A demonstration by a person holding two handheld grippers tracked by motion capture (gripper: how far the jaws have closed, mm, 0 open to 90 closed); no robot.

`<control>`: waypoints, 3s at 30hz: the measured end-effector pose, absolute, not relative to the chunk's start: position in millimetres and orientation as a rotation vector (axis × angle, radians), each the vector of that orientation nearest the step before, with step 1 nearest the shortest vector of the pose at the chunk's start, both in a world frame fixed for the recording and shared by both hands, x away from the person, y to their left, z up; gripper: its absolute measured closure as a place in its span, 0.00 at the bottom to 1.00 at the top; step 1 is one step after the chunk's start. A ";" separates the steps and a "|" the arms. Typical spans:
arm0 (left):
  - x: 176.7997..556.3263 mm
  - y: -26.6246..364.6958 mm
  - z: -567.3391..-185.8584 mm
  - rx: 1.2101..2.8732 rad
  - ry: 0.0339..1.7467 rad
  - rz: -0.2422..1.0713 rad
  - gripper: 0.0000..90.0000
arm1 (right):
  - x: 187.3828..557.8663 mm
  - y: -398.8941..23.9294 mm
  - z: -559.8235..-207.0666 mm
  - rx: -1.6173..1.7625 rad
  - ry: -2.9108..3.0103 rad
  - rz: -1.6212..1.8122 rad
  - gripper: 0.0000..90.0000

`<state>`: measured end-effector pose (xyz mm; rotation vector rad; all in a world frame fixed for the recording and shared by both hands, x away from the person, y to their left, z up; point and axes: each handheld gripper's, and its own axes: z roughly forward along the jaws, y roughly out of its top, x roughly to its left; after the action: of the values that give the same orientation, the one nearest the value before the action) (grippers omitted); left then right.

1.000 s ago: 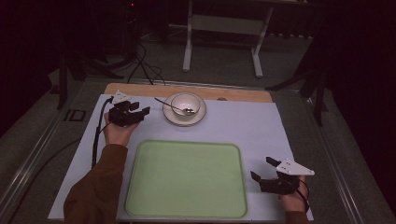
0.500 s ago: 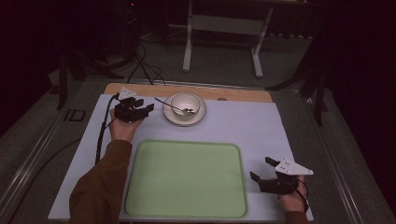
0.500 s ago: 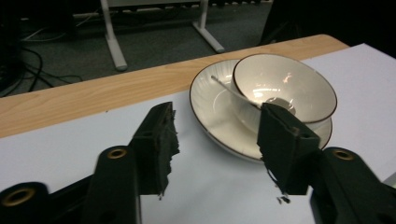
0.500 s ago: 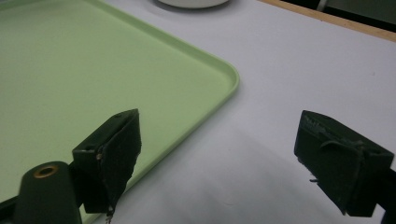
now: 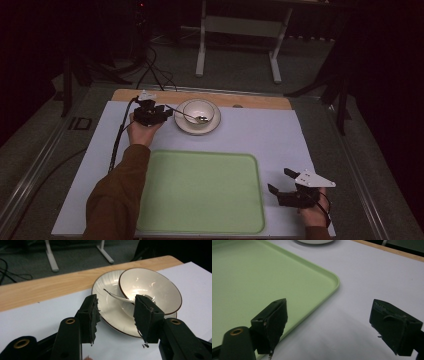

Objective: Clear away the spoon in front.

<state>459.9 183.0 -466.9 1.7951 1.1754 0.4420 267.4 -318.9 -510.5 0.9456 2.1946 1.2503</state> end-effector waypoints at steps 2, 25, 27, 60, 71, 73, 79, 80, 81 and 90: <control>462.7 178.9 -468.1 1.804 1.170 0.431 0.63 | 267.5 -319.4 -510.5 0.948 2.191 1.251 0.16; 464.2 169.9 -466.3 1.689 1.167 0.450 0.97 | 267.3 -319.4 -510.2 0.938 2.199 1.238 0.16; 461.5 168.1 -463.2 1.683 1.146 0.460 0.98 | 267.4 -319.4 -510.3 0.939 2.200 1.237 0.16; 423.9 168.2 -420.0 1.670 0.992 0.632 1.00 | 267.0 -317.8 -510.2 0.934 2.204 1.236 0.16; 410.0 177.7 -404.8 1.641 0.957 0.629 1.00 | 267.0 -317.9 -510.2 0.935 2.203 1.235 0.16; 403.1 181.9 -398.5 1.645 0.945 0.630 1.00 | 266.9 -317.7 -510.3 0.934 2.203 1.236 0.16; 393.9 188.5 -394.6 1.662 0.943 0.631 1.00 | 266.8 -317.4 -510.4 0.935 2.205 1.234 0.16; 391.8 190.3 -394.8 1.662 0.946 0.631 1.00 | 266.8 -317.4 -510.4 0.936 2.205 1.235 0.16; 389.9 192.4 -395.3 1.663 0.948 0.627 1.00 | 266.8 -317.4 -510.4 0.936 2.205 1.235 0.16; 375.2 209.0 -400.7 1.687 0.972 0.626 1.00 | 266.8 -317.0 -510.5 0.936 2.209 1.230 0.16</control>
<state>375.2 209.0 -400.7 1.6874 0.9719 0.6259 266.8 -317.0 -510.5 0.9361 2.2092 1.2302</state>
